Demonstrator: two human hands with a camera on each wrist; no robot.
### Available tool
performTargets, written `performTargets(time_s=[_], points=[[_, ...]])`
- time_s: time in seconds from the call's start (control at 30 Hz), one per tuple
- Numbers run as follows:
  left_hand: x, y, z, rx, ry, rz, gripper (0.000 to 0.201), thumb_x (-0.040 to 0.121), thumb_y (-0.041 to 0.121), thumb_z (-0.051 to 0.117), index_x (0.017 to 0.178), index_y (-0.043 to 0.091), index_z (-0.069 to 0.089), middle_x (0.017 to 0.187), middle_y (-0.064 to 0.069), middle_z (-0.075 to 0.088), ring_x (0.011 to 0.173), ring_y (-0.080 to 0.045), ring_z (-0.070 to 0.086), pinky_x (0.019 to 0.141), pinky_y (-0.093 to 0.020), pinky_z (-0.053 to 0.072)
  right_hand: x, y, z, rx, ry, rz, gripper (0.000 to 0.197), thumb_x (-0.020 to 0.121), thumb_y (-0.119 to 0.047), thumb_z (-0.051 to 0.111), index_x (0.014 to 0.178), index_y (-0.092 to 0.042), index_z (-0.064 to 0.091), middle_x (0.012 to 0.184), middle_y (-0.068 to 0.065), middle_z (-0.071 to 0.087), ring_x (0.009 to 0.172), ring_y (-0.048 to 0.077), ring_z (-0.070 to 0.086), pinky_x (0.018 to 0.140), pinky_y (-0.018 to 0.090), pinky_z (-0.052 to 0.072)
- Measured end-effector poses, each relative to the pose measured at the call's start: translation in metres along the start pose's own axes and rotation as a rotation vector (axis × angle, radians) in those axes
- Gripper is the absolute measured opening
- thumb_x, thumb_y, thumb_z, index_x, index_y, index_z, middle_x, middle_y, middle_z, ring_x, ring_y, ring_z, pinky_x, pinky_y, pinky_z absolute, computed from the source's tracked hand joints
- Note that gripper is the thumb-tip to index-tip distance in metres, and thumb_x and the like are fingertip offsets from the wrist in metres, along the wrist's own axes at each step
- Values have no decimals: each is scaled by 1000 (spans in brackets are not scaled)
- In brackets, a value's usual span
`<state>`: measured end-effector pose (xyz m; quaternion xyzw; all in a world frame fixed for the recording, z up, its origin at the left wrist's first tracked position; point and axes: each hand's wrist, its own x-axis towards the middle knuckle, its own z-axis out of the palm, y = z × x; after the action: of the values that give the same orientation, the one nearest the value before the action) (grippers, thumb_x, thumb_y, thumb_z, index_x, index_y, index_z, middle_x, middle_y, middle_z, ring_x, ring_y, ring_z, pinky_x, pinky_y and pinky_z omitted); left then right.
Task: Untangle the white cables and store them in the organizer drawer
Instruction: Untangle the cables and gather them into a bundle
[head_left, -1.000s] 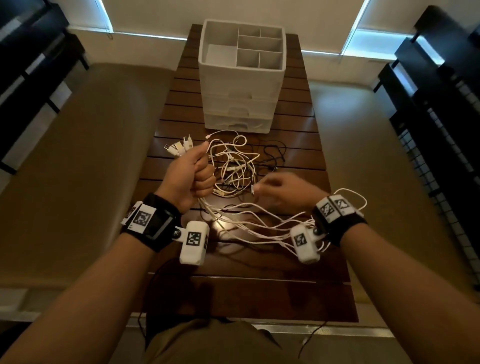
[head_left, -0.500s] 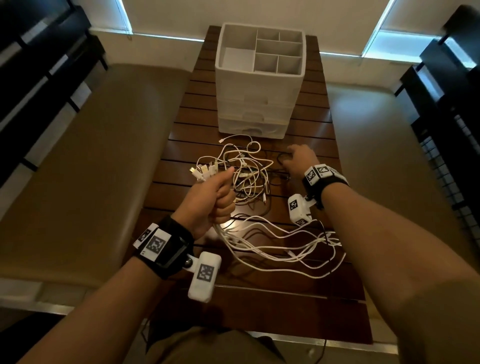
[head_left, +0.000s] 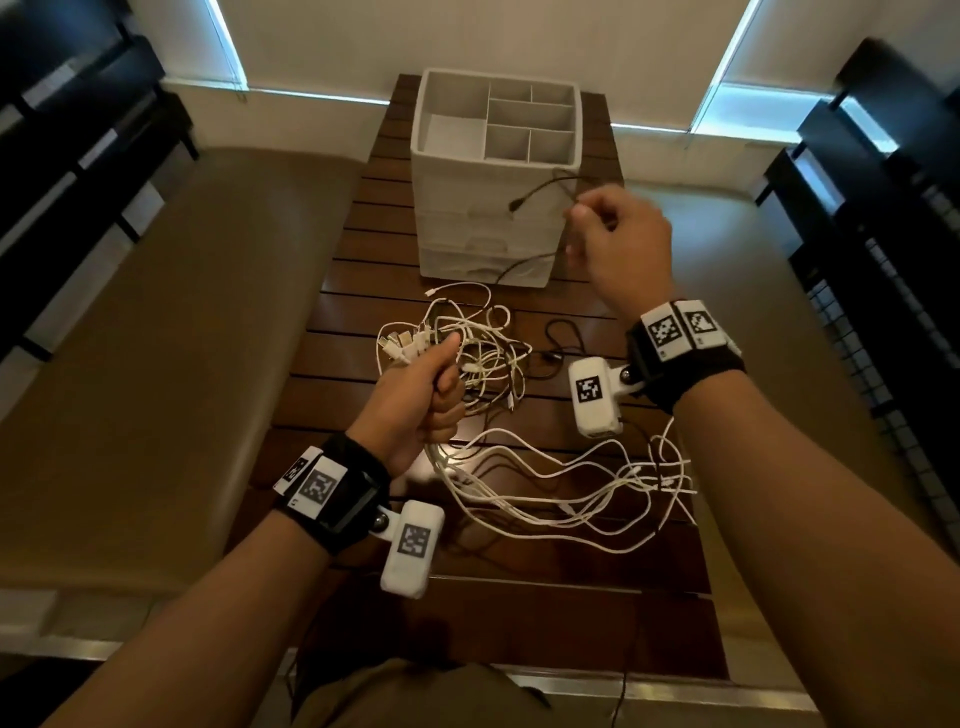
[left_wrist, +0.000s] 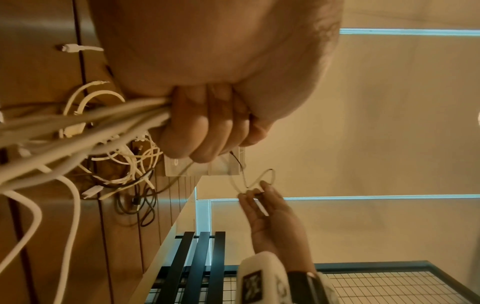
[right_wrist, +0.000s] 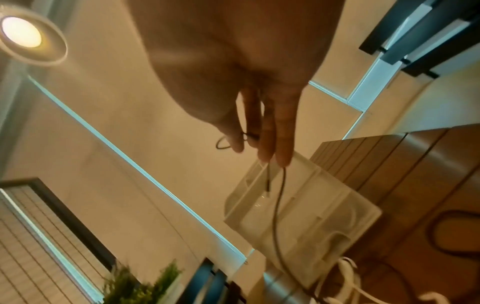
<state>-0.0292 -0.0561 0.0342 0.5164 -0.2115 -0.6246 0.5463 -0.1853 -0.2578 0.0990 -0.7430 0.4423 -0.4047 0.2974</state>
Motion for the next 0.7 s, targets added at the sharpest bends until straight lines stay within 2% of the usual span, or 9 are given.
performTargets(time_s=[0.07, 0.13, 0.23, 0.33, 0.43, 0.5, 0.57, 0.63, 0.7], points=[[0, 3, 4, 11, 3, 60, 49, 107, 49, 49, 68, 20, 53, 55, 4, 25, 43, -11, 20, 42, -24, 13, -13, 3, -2, -39, -31, 21, 11, 100, -23, 64, 98, -22, 74, 90, 4, 74, 75, 16, 74, 75, 38, 64], [1, 5, 9, 14, 2, 133, 45, 108, 48, 49, 84, 14, 66, 56, 3, 24, 43, -10, 19, 41, -24, 14, -24, 2, -5, 39, 8, 9, 13, 101, -23, 64, 102, -18, 75, 94, 6, 73, 76, 17, 74, 71, 40, 65], [4, 9, 17, 30, 45, 212, 47, 107, 50, 51, 110, 8, 74, 57, 3, 24, 44, -10, 19, 41, -23, 16, -44, -11, -5, 90, -96, -135, 15, 100, -24, 66, 106, -14, 76, 99, 0, 68, 86, 13, 70, 76, 32, 63], [6, 19, 28, 66, 47, 264, 52, 103, 58, 53, 118, 14, 75, 58, 3, 26, 46, -11, 21, 41, -24, 20, -72, -18, -2, -67, -279, -294, 13, 97, -22, 70, 107, -17, 78, 95, -11, 62, 87, 1, 60, 80, 22, 51], [6, 28, 36, 111, 43, 286, 45, 101, 56, 58, 102, 15, 78, 56, 5, 30, 46, -11, 23, 42, -25, 18, -97, -16, -2, -104, -400, -351, 12, 95, -19, 74, 105, -16, 79, 95, -1, 61, 83, 11, 61, 75, 23, 50], [7, 32, 36, 105, 46, 290, 37, 101, 50, 63, 87, 18, 75, 55, 2, 31, 44, -12, 22, 43, -24, 17, -110, -11, -3, -127, -468, -388, 9, 93, -19, 75, 102, -17, 77, 93, -5, 58, 81, 5, 58, 73, 17, 45], [11, 33, 33, 69, 69, 283, 36, 104, 44, 61, 82, 17, 69, 52, 3, 30, 40, -10, 21, 41, -23, 16, -119, -5, -7, -158, -532, -373, 7, 94, -22, 76, 100, -20, 77, 90, -10, 56, 79, -1, 55, 70, 10, 39], [13, 30, 31, 64, 73, 267, 37, 106, 40, 58, 79, 17, 68, 50, 5, 30, 39, -9, 21, 40, -25, 13, -123, 2, -11, -188, -563, -311, 8, 95, -26, 74, 101, -22, 77, 91, -9, 58, 80, 0, 56, 70, 11, 40], [13, 26, 33, 85, 57, 271, 38, 106, 42, 58, 77, 19, 68, 50, 6, 28, 40, -10, 18, 43, -29, 10, -127, 8, -13, -246, -641, -261, 10, 95, -29, 73, 102, -23, 78, 93, -7, 61, 83, 4, 57, 74, 19, 46]])
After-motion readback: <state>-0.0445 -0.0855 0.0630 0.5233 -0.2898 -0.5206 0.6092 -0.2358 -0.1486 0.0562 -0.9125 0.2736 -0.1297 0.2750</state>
